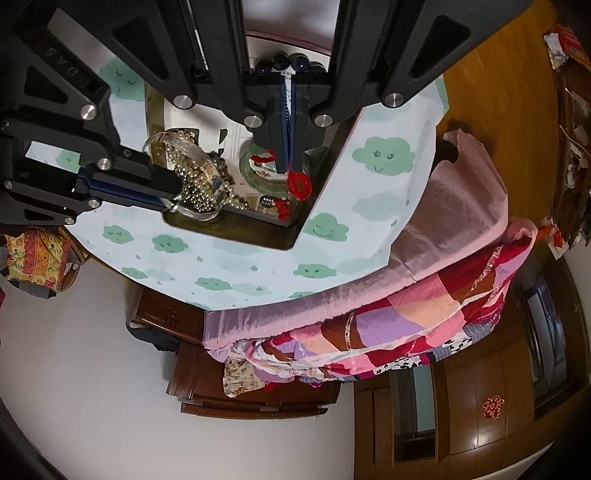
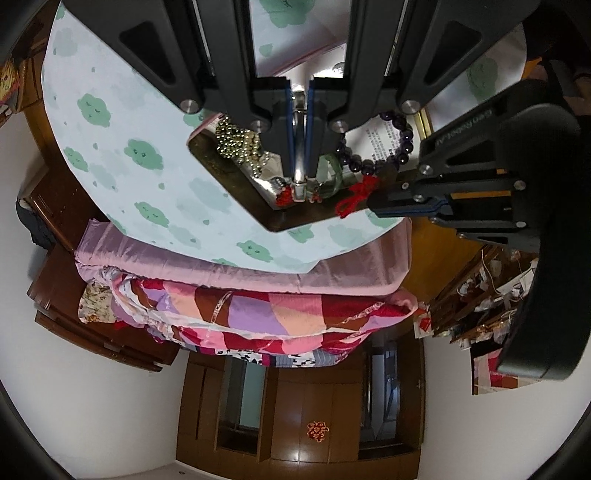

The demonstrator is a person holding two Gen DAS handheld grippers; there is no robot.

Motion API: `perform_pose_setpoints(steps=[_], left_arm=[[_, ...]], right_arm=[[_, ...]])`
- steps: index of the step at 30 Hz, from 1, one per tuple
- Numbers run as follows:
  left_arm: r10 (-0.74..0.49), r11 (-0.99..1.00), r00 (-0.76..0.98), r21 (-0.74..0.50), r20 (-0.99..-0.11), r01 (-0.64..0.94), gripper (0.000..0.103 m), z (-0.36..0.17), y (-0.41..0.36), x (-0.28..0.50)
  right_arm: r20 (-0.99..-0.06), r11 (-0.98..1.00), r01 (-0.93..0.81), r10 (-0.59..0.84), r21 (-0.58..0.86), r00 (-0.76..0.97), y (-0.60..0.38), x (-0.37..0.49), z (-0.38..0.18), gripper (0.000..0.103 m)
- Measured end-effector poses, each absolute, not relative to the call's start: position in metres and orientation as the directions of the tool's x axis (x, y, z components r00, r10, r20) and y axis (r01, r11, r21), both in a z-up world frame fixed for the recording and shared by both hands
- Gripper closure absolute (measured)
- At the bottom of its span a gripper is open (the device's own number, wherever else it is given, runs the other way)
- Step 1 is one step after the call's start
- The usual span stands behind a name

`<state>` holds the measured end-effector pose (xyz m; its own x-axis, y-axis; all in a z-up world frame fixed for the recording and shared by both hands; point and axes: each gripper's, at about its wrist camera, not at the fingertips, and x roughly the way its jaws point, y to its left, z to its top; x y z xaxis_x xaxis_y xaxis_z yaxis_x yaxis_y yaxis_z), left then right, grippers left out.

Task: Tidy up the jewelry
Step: 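Carry both held pieces over the pink tin and open both tools to release them, then move the left tool to the silver wristwatch while the right tool approaches the white jade bangle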

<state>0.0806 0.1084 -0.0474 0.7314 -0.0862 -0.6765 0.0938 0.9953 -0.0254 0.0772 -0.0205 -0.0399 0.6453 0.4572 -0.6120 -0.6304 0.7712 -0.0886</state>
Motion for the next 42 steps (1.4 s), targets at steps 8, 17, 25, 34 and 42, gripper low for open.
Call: perform_pose_setpoints(steps=[8, 17, 25, 34, 42], left_arm=[[-0.092, 0.995, 0.715, -0.028, -0.693, 0.1, 0.103, -0.058, 0.105, 0.084], [-0.082, 0.996, 0.711, -0.028, -0.698, 0.087, 0.103, -0.06, 0.109, 0.085], [-0.08, 0.996, 0.706, -0.025, -0.704, 0.087, 0.102, -0.062, 0.108, 0.086], [-0.061, 0.997, 0.706, -0.006, -0.705, 0.081, 0.102, -0.061, 0.108, 0.085], [-0.056, 0.996, 0.702, 0.006, -0.71, 0.085, 0.101, -0.062, 0.104, 0.085]], right_arm=[[-0.635, 0.768, -0.633, 0.443, -0.096, 0.633, -0.014, 0.079, -0.05, 0.097], [-0.658, 0.766, -0.635, 0.43, -0.096, 0.618, -0.012, 0.081, -0.059, 0.097], [-0.661, 0.771, -0.631, 0.431, -0.083, 0.614, -0.014, 0.084, -0.061, 0.096], [-0.661, 0.785, -0.616, 0.426, -0.07, 0.617, -0.02, 0.085, -0.061, 0.074], [-0.657, 0.798, -0.601, 0.424, -0.056, 0.624, -0.026, 0.086, -0.062, 0.06]])
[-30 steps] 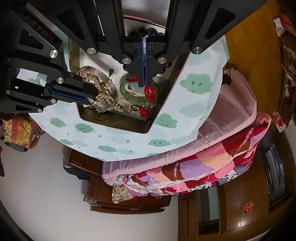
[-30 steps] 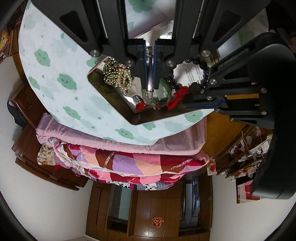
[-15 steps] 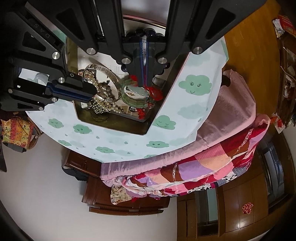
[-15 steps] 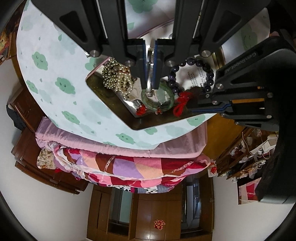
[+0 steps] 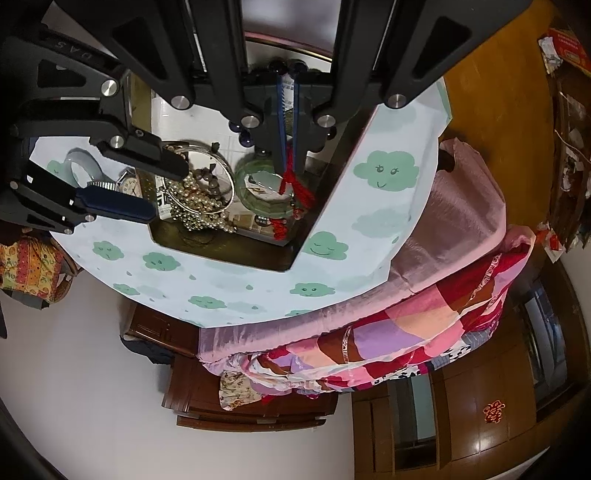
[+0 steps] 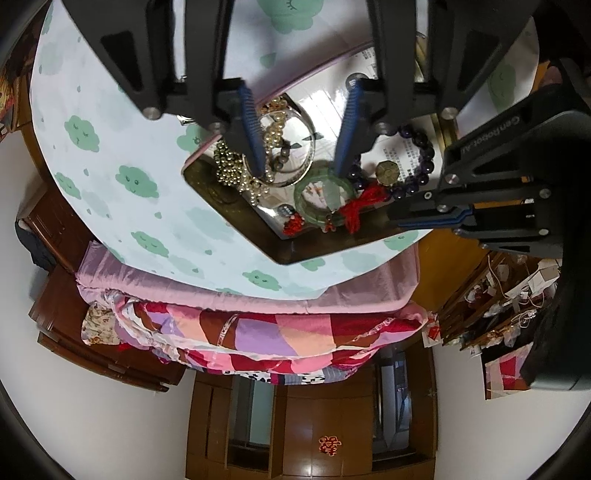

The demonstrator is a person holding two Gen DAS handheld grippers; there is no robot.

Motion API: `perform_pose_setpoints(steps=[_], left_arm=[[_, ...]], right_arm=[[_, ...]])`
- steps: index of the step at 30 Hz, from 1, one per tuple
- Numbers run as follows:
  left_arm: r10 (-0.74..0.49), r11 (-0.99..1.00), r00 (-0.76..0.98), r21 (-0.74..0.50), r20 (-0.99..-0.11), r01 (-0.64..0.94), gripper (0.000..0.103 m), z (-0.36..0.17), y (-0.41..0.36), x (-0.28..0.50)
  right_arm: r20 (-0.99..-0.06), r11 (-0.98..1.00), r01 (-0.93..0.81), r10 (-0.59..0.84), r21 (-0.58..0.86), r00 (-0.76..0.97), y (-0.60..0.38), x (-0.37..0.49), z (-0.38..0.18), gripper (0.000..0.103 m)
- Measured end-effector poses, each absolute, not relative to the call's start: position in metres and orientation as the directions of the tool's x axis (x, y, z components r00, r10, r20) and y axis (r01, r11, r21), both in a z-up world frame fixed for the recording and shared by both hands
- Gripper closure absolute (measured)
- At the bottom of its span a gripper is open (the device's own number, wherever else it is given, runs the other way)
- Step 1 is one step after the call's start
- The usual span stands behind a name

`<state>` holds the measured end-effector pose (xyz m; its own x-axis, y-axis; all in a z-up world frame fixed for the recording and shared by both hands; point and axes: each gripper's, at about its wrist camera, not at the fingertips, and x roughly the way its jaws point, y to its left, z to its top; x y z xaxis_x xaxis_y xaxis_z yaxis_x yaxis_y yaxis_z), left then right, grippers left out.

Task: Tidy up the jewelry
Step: 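Move the left tool to the silver wristwatch while the right tool approaches the white jade bangle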

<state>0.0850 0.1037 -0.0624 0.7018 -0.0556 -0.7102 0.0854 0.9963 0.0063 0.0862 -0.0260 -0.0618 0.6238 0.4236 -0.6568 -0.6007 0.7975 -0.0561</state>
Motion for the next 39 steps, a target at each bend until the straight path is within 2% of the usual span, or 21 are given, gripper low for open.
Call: perform_pose_setpoints(steps=[3, 5, 7, 8, 18, 22, 26, 28, 33, 39], left_arm=[[-0.051, 0.996, 0.7, 0.018, -0.712, 0.091, 0.098, -0.063, 0.101, 0.085], [-0.051, 0.995, 0.703, 0.02, -0.709, 0.093, 0.086, -0.062, 0.1, 0.084], [-0.041, 0.996, 0.716, 0.028, -0.697, 0.085, 0.043, -0.06, 0.099, 0.082], [-0.026, 0.997, 0.729, 0.04, -0.684, 0.072, 0.039, -0.057, 0.1, 0.08], [-0.006, 0.997, 0.73, 0.055, -0.683, 0.06, 0.037, -0.058, 0.102, 0.081], [0.012, 0.998, 0.728, 0.059, -0.686, 0.039, 0.037, -0.06, 0.104, 0.083], [0.047, 0.996, 0.729, 0.083, -0.683, 0.014, 0.035, -0.06, 0.104, 0.083], [0.058, 0.995, 0.733, 0.096, -0.678, 0.009, 0.028, -0.06, 0.103, 0.082], [0.052, 0.994, 0.727, 0.102, -0.684, 0.025, 0.027, -0.065, 0.094, 0.082], [0.049, 0.992, 0.721, 0.116, -0.691, 0.043, 0.027, -0.069, 0.082, 0.079]], right_arm=[[-0.657, 0.801, -0.597, 0.426, -0.047, 0.622, -0.029, 0.086, -0.063, 0.059], [-0.654, 0.805, -0.591, 0.424, -0.045, 0.627, -0.033, 0.086, -0.063, 0.055], [-0.653, 0.81, -0.585, 0.421, -0.042, 0.629, -0.035, 0.087, -0.063, 0.054], [-0.653, 0.812, -0.583, 0.421, -0.039, 0.63, -0.036, 0.087, -0.063, 0.053], [-0.653, 0.821, -0.57, 0.417, -0.029, 0.633, -0.043, 0.087, -0.066, 0.05], [-0.65, 0.827, -0.562, 0.411, -0.03, 0.639, -0.051, 0.086, -0.068, 0.041], [-0.64, 0.847, -0.53, 0.384, -0.043, 0.665, -0.076, 0.082, -0.068, 0.036], [-0.637, 0.865, -0.499, 0.355, -0.054, 0.684, -0.095, 0.08, -0.068, 0.03], [-0.666, 0.915, -0.402, 0.274, -0.042, 0.694, -0.142, 0.083, -0.076, 0.016], [-0.727, 0.938, -0.345, 0.216, -0.031, 0.652, -0.167, 0.092, -0.096, 0.013]])
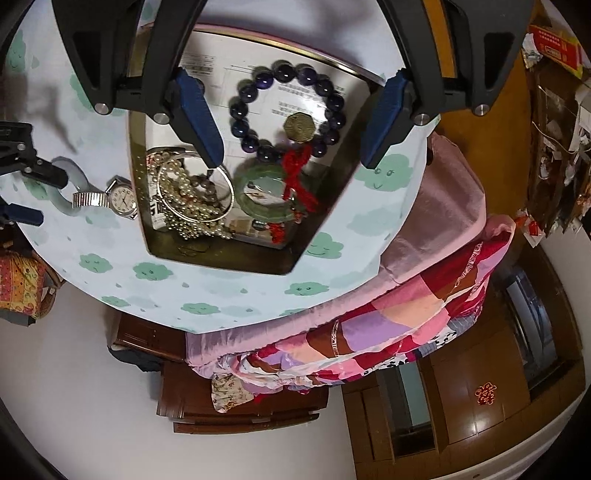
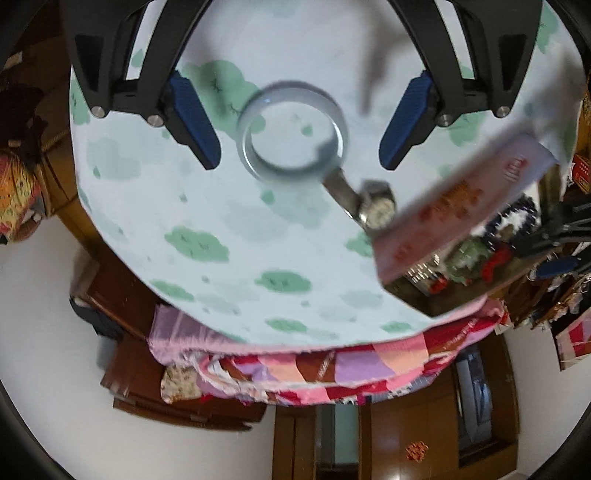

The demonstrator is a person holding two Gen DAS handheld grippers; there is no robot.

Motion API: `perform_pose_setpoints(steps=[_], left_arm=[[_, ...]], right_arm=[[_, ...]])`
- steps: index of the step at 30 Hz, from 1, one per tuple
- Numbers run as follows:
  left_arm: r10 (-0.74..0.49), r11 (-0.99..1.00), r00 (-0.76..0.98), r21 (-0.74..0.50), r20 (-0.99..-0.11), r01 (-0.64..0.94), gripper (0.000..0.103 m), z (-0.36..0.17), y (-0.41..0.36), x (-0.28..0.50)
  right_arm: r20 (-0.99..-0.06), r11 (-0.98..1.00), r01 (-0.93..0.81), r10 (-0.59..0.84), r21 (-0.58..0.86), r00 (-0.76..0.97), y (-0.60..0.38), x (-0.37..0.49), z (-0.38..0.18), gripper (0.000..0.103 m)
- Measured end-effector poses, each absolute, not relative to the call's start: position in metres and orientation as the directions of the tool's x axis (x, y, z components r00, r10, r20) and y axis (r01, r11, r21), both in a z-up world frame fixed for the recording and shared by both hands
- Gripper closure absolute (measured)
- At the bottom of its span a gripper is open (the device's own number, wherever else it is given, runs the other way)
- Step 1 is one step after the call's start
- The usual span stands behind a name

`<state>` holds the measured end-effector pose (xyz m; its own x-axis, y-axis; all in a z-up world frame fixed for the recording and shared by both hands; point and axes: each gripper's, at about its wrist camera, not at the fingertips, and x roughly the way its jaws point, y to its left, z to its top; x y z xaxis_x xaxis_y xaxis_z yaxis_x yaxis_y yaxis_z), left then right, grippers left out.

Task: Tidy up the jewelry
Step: 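Move the left tool to the silver wristwatch while the right tool approaches the white jade bangle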

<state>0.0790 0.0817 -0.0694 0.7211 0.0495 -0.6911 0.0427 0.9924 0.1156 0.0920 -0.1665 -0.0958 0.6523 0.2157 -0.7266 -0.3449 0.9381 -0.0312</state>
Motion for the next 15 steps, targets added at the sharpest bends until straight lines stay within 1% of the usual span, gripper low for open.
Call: perform_pose_setpoints(steps=[6, 11, 12, 14, 15], left_arm=[[0.058, 0.991, 0.717, 0.124, -0.695, 0.041, 0.026, -0.07, 0.073, 0.077], [0.004, 0.989, 0.734, 0.111, -0.679, 0.097, 0.027, -0.061, 0.053, 0.072], [-0.004, 0.986, 0.737, 0.119, -0.676, 0.115, 0.027, -0.06, 0.046, 0.072], [-0.015, 0.981, 0.738, 0.135, -0.675, 0.143, 0.027, -0.058, 0.033, 0.072], [-0.024, 0.977, 0.738, 0.139, -0.675, 0.159, 0.027, -0.058, 0.026, 0.073]], right_arm=[[-0.768, 0.939, -0.34, 0.176, -0.057, 0.616, -0.165, 0.098, -0.107, 0.013], [-0.794, 0.945, -0.325, 0.168, -0.04, 0.585, -0.175, 0.104, -0.11, 0.013], [-0.798, 0.944, -0.329, 0.178, -0.027, 0.576, -0.176, 0.104, -0.111, 0.015], [-0.803, 0.937, -0.348, 0.207, 0.0, 0.559, -0.176, 0.104, -0.112, 0.026], [-0.806, 0.937, -0.35, 0.207, 0.0, 0.555, -0.176, 0.103, -0.112, 0.025]])
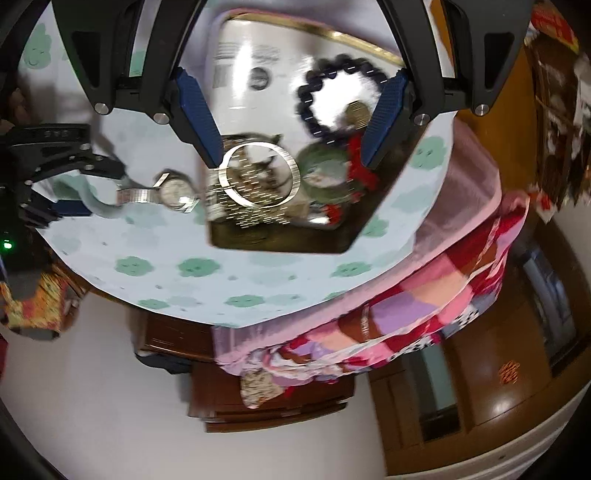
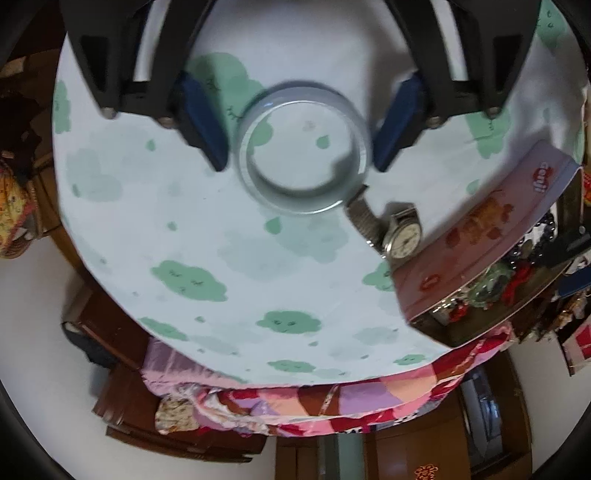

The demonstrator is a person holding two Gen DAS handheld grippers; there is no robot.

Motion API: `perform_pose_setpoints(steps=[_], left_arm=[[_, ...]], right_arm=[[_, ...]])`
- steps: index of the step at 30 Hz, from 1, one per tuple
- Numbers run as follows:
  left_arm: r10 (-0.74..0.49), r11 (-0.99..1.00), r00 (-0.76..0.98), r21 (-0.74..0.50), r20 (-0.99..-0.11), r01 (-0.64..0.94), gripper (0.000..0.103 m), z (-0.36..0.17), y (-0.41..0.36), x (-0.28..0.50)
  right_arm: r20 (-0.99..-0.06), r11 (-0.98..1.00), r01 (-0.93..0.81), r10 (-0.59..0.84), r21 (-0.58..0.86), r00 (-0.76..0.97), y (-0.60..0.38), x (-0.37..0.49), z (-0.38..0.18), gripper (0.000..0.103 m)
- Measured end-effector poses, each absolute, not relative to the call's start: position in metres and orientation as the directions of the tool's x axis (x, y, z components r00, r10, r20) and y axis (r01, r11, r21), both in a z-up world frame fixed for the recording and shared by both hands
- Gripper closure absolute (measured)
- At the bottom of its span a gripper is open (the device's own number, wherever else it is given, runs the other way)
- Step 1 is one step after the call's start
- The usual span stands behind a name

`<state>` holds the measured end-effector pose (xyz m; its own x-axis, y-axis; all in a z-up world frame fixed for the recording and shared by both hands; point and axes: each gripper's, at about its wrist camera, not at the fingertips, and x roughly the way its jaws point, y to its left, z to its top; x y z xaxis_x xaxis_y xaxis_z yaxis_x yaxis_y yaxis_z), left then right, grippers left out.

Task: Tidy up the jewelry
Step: 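Move the left tool to the silver wristwatch while the right tool approaches the white jade bangle, then grasp the watch band with the left tool while the right tool grasps the white bangle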

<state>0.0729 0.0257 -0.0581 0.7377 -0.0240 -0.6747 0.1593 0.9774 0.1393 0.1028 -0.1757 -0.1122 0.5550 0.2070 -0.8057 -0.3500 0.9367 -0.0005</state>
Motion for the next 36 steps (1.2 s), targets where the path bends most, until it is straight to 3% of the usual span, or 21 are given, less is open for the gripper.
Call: perform_pose_setpoints(steps=[13, 20, 25, 36], left_arm=[[-0.086, 0.932, 0.732, 0.205, -0.676, 0.3, 0.027, -0.06, -0.045, 0.079], [-0.12, 0.921, 0.694, 0.182, -0.71, 0.346, 0.027, -0.074, -0.079, 0.098], [-0.09, 0.918, 0.664, 0.196, -0.742, 0.345, 0.047, -0.089, -0.093, 0.112], [-0.085, 0.92, 0.633, 0.183, -0.77, 0.346, 0.047, -0.109, -0.099, 0.124]], right_arm=[[-0.791, 0.961, -0.274, 0.144, -0.031, 0.594, -0.212, 0.093, -0.109, 0.026], [-0.777, 0.977, -0.214, 0.13, -0.006, 0.616, -0.24, 0.094, -0.108, 0.026], [-0.765, 0.976, -0.216, 0.148, 0.012, 0.627, -0.242, 0.092, -0.108, 0.026], [-0.762, 0.975, -0.221, 0.15, 0.009, 0.63, -0.241, 0.092, -0.108, 0.026]])
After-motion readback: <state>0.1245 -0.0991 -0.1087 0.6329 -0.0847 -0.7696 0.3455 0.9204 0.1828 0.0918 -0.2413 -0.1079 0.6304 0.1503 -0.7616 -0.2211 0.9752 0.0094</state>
